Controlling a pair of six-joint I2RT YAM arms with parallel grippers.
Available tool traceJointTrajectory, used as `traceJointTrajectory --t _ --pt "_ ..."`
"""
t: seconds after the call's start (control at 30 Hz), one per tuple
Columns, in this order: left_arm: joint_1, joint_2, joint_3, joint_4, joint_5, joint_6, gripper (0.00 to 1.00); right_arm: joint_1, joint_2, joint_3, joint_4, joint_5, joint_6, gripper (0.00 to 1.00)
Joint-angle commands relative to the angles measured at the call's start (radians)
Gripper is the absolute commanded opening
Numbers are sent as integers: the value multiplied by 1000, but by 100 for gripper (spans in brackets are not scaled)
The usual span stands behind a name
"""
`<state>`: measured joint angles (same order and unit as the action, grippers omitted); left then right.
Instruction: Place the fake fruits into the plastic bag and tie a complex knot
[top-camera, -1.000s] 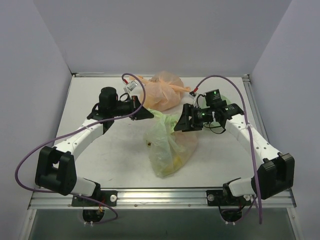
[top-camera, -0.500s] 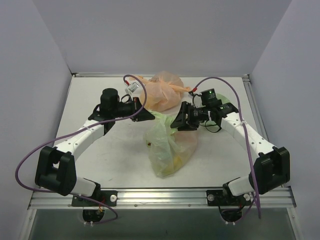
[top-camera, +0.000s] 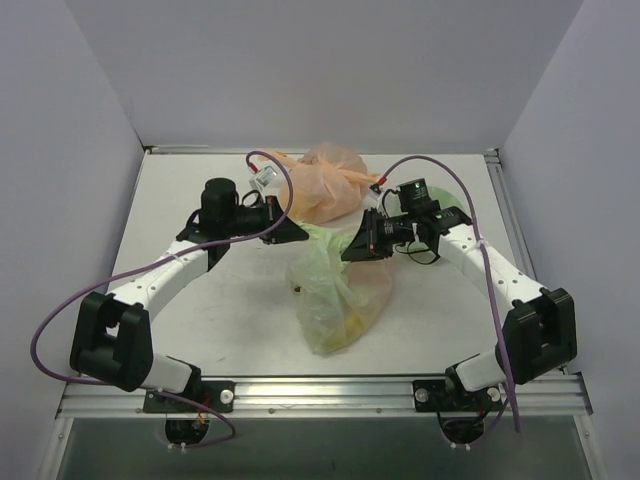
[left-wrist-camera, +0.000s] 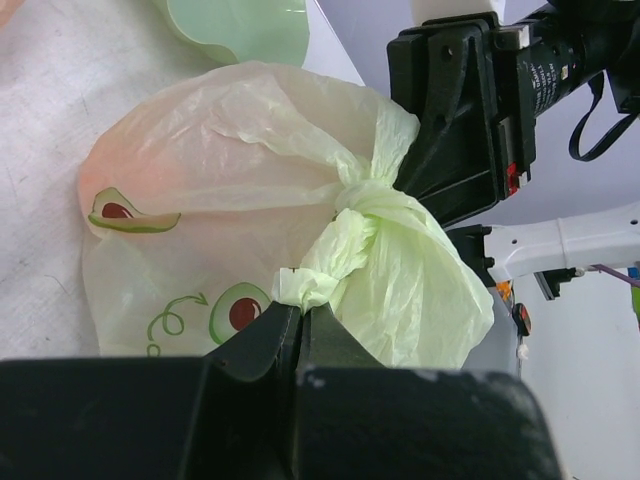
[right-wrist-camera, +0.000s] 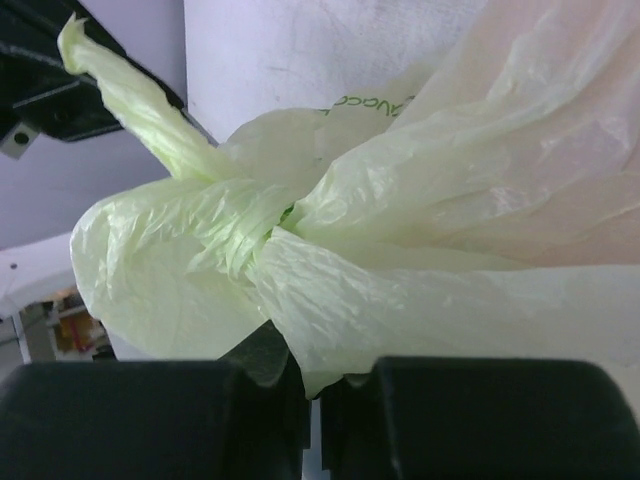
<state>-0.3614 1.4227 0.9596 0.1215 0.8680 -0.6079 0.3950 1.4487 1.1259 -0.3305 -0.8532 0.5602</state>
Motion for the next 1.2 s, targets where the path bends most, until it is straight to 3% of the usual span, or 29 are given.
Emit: traceJointTrajectory --t 0.0,0.17,0.27,0.33,0.43,0.5,0.57,0.6,0.63,0.7,0.77,0.93,1.0,1.17 --pt "25 -27 11 3 -18 36 0 -39 -56 -41 36 -104 -132 0" --pt "56 -15 1 -19 -23 60 0 -119 -134 -161 407 -332 -223 0" --pt "55 -1 4 -39 -27 76 0 -127 -113 -156 514 -386 -283 0" --pt "55 4 13 -72 -40 111 0 -124 -91 -143 629 -400 -232 0" --pt "58 5 18 -169 -58 171 0 -122 -37 -127 758 -437 -91 0" --pt "58 4 13 -180 -70 188 0 -122 -30 -152 884 -451 103 0" --pt "58 2 10 -200 -90 201 0 -111 -22 -202 1115 -457 267 0" --pt "58 2 8 -210 -104 226 0 -107 -17 -218 1201 -463 443 0" --pt "58 1 10 -250 -142 246 0 -102 -8 -231 1395 -477 525 0" --pt "71 -1 8 -295 -185 295 0 -94 16 -255 1554 -487 707 0" --pt "93 -8 -7 -325 -214 312 0 -93 32 -259 1668 -526 757 0" --pt "142 -34 -24 -368 -281 382 0 -120 45 -279 1677 -558 765 0" --pt "150 -38 -28 -367 -250 390 0 -120 56 -270 1693 -549 793 0" --pt "153 -57 -44 -237 -107 364 0 -105 163 -216 2001 -555 1057 0"
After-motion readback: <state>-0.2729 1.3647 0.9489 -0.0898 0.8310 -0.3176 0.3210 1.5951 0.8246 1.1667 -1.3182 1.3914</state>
